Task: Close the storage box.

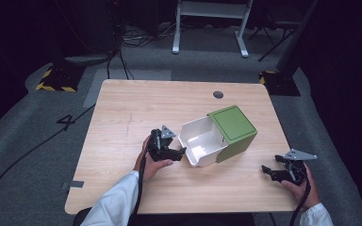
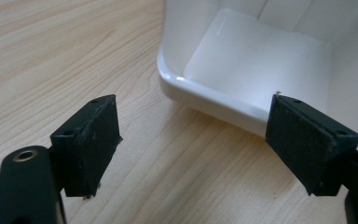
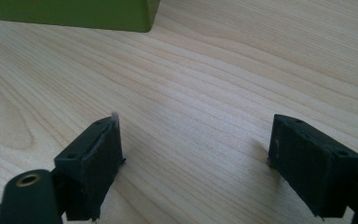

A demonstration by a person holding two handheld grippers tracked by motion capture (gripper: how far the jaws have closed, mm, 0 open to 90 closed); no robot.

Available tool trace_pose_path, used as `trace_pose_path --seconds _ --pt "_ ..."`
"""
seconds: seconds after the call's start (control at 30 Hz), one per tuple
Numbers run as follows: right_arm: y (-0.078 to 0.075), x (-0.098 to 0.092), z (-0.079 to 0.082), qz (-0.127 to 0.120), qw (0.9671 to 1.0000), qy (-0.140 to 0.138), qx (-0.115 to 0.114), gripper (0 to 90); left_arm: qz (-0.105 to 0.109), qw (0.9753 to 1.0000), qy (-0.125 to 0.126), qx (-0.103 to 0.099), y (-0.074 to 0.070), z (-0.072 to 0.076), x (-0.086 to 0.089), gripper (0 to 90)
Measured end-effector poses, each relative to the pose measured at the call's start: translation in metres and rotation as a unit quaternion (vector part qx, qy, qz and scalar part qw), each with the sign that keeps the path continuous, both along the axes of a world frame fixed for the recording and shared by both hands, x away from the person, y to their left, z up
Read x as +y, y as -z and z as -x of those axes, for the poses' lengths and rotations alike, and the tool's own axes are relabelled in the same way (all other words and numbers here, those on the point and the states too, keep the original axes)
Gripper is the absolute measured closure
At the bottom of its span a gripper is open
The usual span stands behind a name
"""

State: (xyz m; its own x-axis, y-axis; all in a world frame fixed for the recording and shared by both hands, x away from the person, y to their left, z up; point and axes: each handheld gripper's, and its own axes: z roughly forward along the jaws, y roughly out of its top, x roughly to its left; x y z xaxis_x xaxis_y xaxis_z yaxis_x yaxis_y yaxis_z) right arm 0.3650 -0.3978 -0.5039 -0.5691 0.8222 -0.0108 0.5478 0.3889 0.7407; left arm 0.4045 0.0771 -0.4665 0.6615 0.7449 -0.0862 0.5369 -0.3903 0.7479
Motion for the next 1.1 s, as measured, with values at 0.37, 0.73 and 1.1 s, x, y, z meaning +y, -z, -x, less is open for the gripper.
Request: trace_pose_path --seconds 0.37,0.73,1.1 --pt "0.000 0.000 0.000 0.000 1.0000 0.000 0.000 17.3 -0.017 0.9995 0.010 0.023 0.013 -0.011 -0.019 24.9" --pt "0.000 0.000 0.000 0.000 1.0000 0.000 0.000 17.3 0.045 0.9985 0.027 -0.016 -0.004 -0.008 -0.022 24.9" --pt "0.000 0.000 0.000 0.000 1.0000 0.000 0.000 17.3 0.027 0.9995 0.010 0.016 0.009 -0.019 -0.049 18.9"
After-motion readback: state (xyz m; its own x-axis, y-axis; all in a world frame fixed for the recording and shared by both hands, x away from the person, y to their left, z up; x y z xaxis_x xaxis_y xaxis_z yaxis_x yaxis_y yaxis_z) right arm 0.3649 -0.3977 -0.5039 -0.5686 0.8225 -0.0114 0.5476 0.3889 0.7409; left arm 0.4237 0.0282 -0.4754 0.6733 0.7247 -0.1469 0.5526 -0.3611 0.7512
